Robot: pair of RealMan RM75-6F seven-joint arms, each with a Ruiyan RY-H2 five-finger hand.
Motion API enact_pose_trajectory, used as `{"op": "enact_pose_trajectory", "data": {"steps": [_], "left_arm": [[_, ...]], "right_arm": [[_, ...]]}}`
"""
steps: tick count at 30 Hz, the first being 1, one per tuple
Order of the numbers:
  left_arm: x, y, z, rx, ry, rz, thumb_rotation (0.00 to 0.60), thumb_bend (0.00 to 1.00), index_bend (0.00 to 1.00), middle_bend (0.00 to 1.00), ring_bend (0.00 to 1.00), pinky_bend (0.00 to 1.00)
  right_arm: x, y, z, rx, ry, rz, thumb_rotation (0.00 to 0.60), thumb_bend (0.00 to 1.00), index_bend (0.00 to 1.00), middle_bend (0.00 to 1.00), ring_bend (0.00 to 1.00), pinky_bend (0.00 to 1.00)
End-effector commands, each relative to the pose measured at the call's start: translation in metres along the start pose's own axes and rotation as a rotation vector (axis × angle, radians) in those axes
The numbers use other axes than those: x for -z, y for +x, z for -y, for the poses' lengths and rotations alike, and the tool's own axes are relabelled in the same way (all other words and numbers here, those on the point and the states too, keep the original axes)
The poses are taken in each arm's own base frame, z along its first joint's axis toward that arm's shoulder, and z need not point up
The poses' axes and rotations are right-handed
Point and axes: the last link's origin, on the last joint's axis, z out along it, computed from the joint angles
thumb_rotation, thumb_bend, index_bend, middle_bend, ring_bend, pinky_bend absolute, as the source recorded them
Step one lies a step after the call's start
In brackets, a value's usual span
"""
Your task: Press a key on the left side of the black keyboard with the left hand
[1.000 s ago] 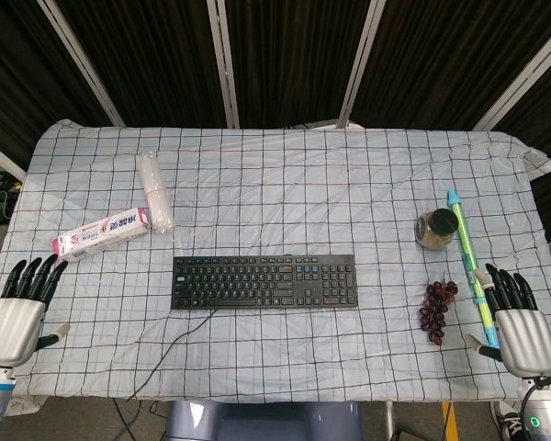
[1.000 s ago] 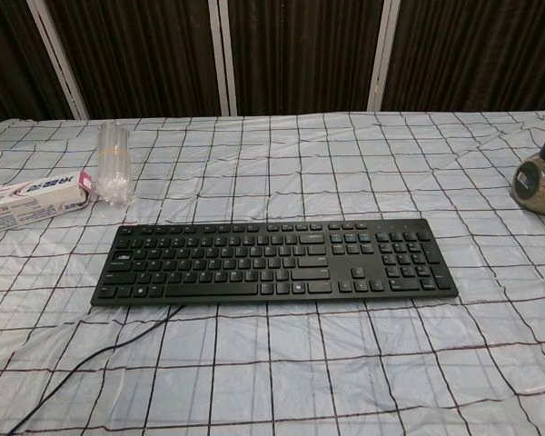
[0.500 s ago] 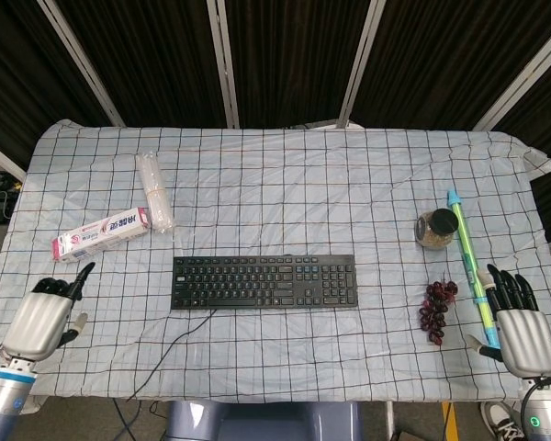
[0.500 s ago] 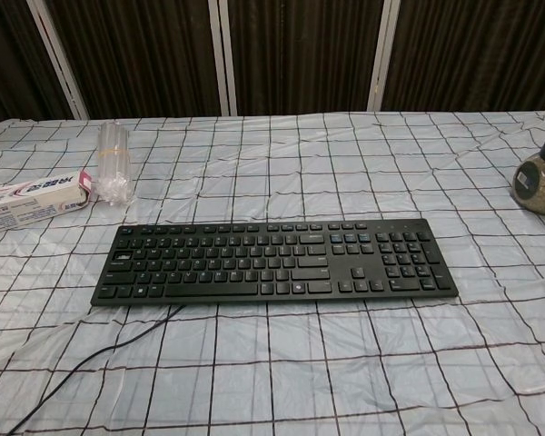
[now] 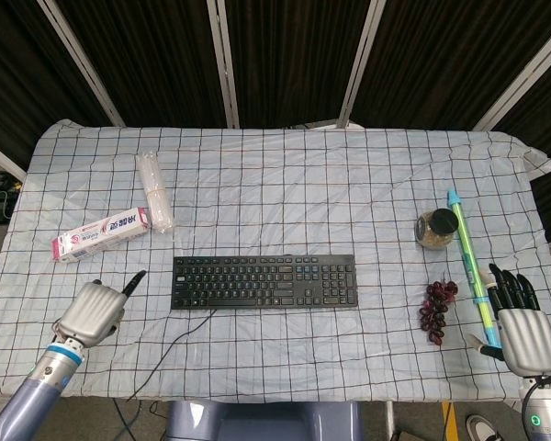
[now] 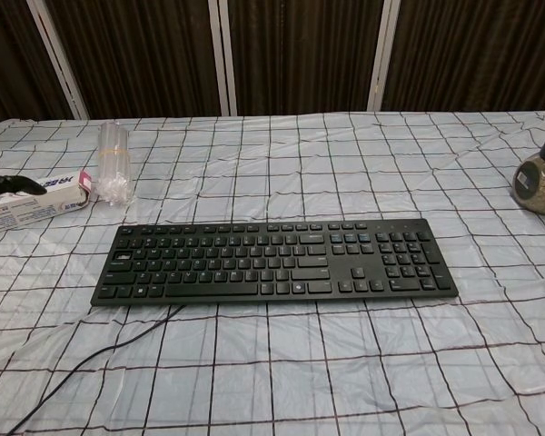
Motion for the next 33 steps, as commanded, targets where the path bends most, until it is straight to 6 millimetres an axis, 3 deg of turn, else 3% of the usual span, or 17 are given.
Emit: {"op": "enact_pose_trajectory", "data": {"steps": [1,16,33], "left_arm": [[-0.012,0.013,-0.023,-0.030,-0.066,0.051,0.600,0.56,0.00,0.75,0.61,0.48],[-0.048,0.016,-0.059,-0.121,-0.140,0.186,0.600,0.56,0.00,0.75,0.61,0.47],[-0.068,0.007,-0.079,-0.126,-0.164,0.277,0.600,0.56,0.00,0.75,0.61,0.47]], "right_arm": [[0.000,0.000,-0.001,-0.001,-0.003,0.002,0.600,0.07,0.02,0.00,0.00,0.00],[-0.001,0.000,-0.002,-0.005,-0.023,0.006,0.600,0.07,0.02,0.00,0.00,0.00],[-0.001,0.000,-0.003,-0.018,-0.037,0.012,0.600,0.07,0.02,0.00,0.00,0.00]]}}
